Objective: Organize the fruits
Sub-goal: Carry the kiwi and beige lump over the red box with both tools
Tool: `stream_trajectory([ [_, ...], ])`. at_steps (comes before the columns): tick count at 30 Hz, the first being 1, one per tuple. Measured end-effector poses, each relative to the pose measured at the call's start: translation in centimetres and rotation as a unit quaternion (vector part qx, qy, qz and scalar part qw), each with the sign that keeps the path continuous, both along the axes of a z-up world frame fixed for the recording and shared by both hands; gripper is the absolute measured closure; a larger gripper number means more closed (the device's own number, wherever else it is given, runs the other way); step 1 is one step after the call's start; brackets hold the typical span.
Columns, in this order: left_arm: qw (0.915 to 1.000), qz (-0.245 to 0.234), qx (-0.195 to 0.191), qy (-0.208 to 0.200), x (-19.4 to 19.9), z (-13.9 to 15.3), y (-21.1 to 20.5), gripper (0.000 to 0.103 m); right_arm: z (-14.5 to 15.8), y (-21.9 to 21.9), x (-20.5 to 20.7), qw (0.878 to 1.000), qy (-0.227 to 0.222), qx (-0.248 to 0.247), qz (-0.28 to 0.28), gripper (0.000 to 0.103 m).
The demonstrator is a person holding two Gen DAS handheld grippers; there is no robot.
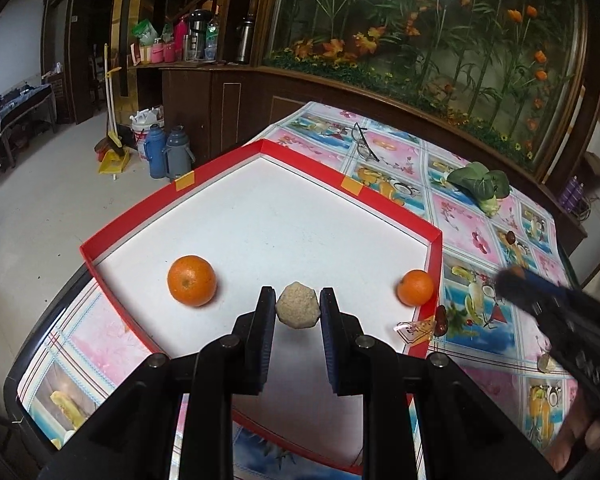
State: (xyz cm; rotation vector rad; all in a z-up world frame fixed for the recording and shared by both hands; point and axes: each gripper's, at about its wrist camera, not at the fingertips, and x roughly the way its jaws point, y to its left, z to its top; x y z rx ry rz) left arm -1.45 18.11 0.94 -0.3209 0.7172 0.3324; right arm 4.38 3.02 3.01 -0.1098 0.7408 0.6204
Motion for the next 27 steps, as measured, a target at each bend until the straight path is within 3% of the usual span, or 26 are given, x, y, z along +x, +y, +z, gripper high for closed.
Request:
stream_trajectory([
  [12,0.9997,0.015,0.004,0.021,1.8,-0.8,2.1,0.082,-2.8,6.8,8.4,0.999,0.041,-0.012,0.015,0.075],
  [27,0.9986,0.031,0.004,0.043,2.7,-1.7,3.2,0.082,-4.8,9.2,11.3,0.997,0.065,-0.029,0.023,0.075],
])
